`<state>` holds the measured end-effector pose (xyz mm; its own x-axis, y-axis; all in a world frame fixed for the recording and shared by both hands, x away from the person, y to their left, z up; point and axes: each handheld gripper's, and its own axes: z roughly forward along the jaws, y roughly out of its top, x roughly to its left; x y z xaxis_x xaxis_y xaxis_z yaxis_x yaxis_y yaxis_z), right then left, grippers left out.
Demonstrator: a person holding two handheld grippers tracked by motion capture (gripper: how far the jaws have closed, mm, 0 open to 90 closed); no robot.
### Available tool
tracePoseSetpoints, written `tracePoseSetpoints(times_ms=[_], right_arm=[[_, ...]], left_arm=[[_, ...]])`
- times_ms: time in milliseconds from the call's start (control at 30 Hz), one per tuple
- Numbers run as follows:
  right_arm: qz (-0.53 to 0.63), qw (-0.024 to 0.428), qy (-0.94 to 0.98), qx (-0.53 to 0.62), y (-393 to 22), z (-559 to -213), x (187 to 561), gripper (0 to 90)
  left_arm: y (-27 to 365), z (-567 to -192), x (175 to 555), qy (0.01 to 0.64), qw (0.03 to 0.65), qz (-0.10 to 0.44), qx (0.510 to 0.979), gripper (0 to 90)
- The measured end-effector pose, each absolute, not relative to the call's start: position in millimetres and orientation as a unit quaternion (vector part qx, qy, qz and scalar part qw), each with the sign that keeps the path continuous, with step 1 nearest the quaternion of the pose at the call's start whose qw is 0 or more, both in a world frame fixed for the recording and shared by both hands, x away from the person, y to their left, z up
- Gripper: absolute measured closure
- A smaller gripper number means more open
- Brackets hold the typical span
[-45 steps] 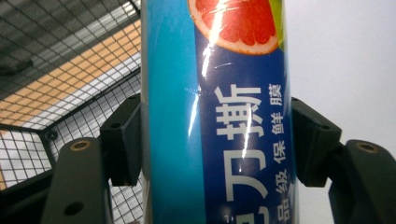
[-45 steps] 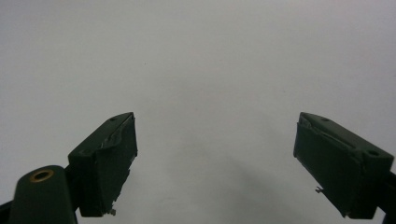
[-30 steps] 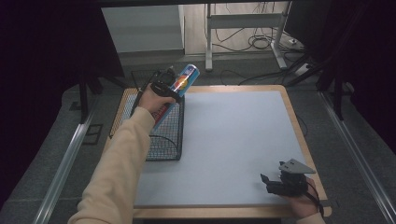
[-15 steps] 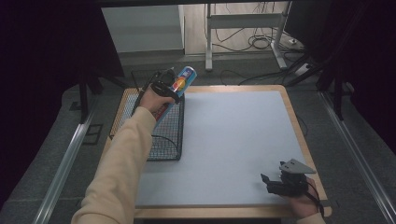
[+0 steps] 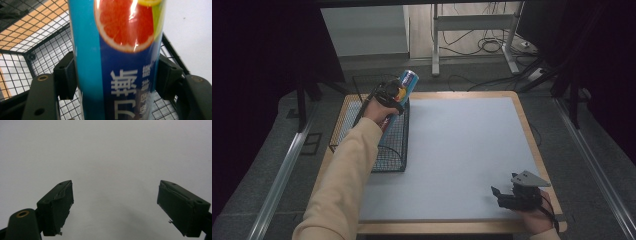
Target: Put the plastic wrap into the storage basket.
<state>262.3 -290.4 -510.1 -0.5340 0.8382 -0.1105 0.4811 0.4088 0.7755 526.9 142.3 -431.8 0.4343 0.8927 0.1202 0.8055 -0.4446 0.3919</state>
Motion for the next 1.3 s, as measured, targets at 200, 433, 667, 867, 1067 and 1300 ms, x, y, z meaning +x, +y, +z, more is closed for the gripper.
tracePoseSetpoints(times_ms=[200, 433, 667, 867, 1067, 1300], right_arm=[[0.355, 0.252, 0.801, 0.412, -290.3, -510.0, 262.2, 14.1], [0.356, 0.252, 0.801, 0.410, -290.1, -509.9, 261.9, 14.1], [0.355, 0.251, 0.802, 0.409, -289.6, -510.0, 261.7, 14.1], [0.354, 0.251, 0.803, 0.409, -289.6, -510.4, 262.0, 14.1], [0.354, 0.251, 0.803, 0.408, -289.2, -510.0, 261.7, 14.1], [0.353, 0.251, 0.804, 0.406, -288.4, -510.5, 261.6, 14.1]], left_arm=[[141.6, -434.9, 530.1, 0.512, 0.125, 0.163, 0.834, 31.7], [140.9, -435.9, 530.6, 0.512, 0.121, 0.172, 0.833, 31.3], [141.6, -432.3, 528.5, 0.510, 0.142, 0.187, 0.827, 29.9], [139.6, -427.9, 524.6, 0.509, 0.149, 0.192, 0.826, 19.6], [138.2, -421.7, 516.6, 0.512, 0.160, 0.188, 0.823, 12.1], [139.6, -405.2, 497.6, 0.502, 0.223, 0.171, 0.818, 12.8]])
